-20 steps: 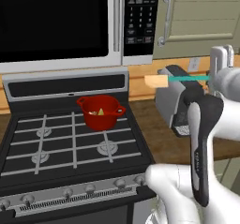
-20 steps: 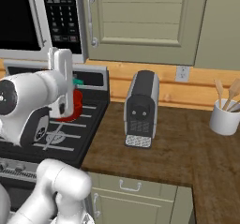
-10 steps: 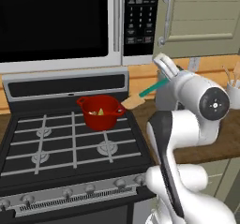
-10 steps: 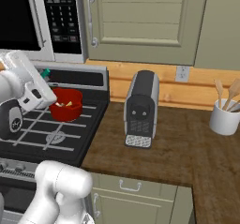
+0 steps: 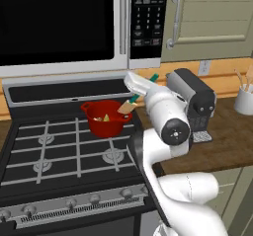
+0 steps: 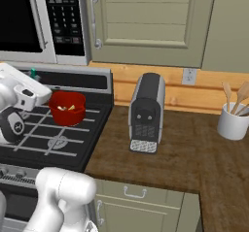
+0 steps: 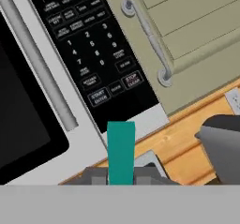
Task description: Put the mushroom and lemon wedge in the pot. Retrieve the spatula and lightly stir the vegetables in the pot.
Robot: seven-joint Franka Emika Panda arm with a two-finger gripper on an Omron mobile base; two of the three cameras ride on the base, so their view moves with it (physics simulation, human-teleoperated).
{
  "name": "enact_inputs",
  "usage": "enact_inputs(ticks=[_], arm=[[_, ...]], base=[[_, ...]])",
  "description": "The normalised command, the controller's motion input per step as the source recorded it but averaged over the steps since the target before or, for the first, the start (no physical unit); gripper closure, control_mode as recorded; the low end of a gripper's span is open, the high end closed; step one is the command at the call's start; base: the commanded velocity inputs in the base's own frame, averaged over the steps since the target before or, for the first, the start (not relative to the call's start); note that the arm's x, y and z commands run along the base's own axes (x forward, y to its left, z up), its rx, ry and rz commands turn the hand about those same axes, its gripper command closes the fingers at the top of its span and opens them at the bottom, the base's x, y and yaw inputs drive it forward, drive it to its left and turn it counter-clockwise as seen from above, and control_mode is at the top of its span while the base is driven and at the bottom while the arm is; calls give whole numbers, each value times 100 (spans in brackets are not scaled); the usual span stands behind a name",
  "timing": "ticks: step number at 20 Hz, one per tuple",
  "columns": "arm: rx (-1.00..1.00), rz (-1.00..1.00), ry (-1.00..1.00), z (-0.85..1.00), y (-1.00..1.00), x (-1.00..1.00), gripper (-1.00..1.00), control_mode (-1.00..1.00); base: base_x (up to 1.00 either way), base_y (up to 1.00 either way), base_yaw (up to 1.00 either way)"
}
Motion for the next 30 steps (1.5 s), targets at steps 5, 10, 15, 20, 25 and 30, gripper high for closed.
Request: enact_inputs(ticks=[5,10,15,20,25,30], arm=[[-29,0,0,-32,57,63,100,-100],[-21,0,2,-25,46,71,100,-100],[-13,0,5,-45,28,71,100,-100],[-7,0,3,-49,7,64,100,-100],[-2,0,0,-28,10,64,100,-100],[0,0,0,-42,10,56,100,-100]], base=[[0,0,0],[0,0,0],[0,0,0],[0,0,0],[0,0,0],[0,0,0]])
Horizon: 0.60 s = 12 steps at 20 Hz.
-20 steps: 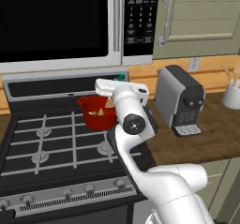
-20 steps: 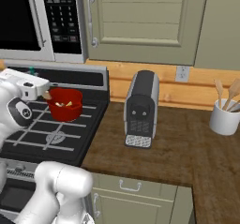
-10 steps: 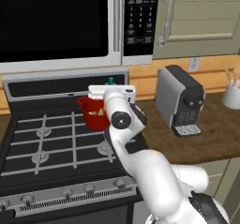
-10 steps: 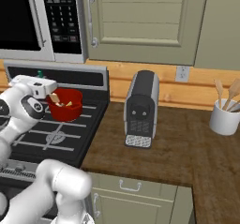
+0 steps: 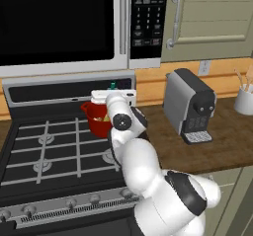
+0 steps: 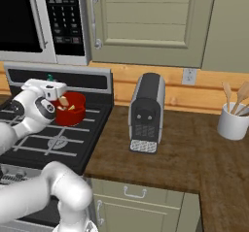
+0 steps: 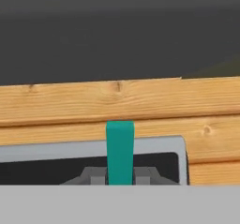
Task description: Put the mushroom and lemon wedge in the pot. Retrieve the spatula and lightly stir the vegetables in the pot.
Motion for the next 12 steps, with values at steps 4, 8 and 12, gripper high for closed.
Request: enact_inputs(ticks=[4,8,12], arm=[[0,0,2,-38,16,50,100,-100],[0,0,3,-27,22,53,100,-100],[0,0,8,-32,24,51,100,-100]], base=[[0,0,0],[0,0,0],[0,0,0]])
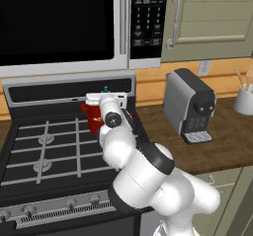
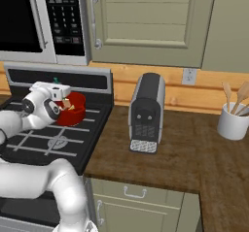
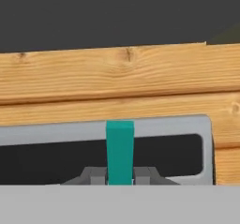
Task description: Put the mushroom and lemon wedge in the pot. Retrieve the spatula and lightly stir the vegetables in the pot.
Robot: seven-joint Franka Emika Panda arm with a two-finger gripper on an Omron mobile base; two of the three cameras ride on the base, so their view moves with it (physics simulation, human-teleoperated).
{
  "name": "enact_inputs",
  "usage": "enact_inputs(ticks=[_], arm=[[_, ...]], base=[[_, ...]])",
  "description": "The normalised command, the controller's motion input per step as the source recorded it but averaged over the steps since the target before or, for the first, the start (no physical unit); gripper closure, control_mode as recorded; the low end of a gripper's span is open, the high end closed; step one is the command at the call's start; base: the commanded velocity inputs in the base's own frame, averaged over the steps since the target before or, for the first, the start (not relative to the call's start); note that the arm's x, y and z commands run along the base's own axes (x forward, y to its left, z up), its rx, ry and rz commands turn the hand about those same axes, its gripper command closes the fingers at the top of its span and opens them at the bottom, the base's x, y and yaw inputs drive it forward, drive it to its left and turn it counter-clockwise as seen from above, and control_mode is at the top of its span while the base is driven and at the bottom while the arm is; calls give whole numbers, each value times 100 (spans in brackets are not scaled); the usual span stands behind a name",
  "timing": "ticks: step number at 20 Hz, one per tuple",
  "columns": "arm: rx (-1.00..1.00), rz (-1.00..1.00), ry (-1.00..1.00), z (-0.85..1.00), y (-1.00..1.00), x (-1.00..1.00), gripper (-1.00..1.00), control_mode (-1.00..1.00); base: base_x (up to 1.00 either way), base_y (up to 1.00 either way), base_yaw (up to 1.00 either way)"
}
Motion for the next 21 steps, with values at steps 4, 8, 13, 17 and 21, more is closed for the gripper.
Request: enact_inputs(ticks=[4,8,13,17,21], arm=[[0,0,10,-36,22,47,100,-100],[0,0,7,-36,13,39,100,-100],[0,0,0,0,2,-17,100,-100],[0,0,-7,52,0,-33,100,-100],[4,0,-5,64,8,-17,100,-100]], base=[[0,0,0],[0,0,0],[0,0,0],[0,0,0],[0,0,0]])
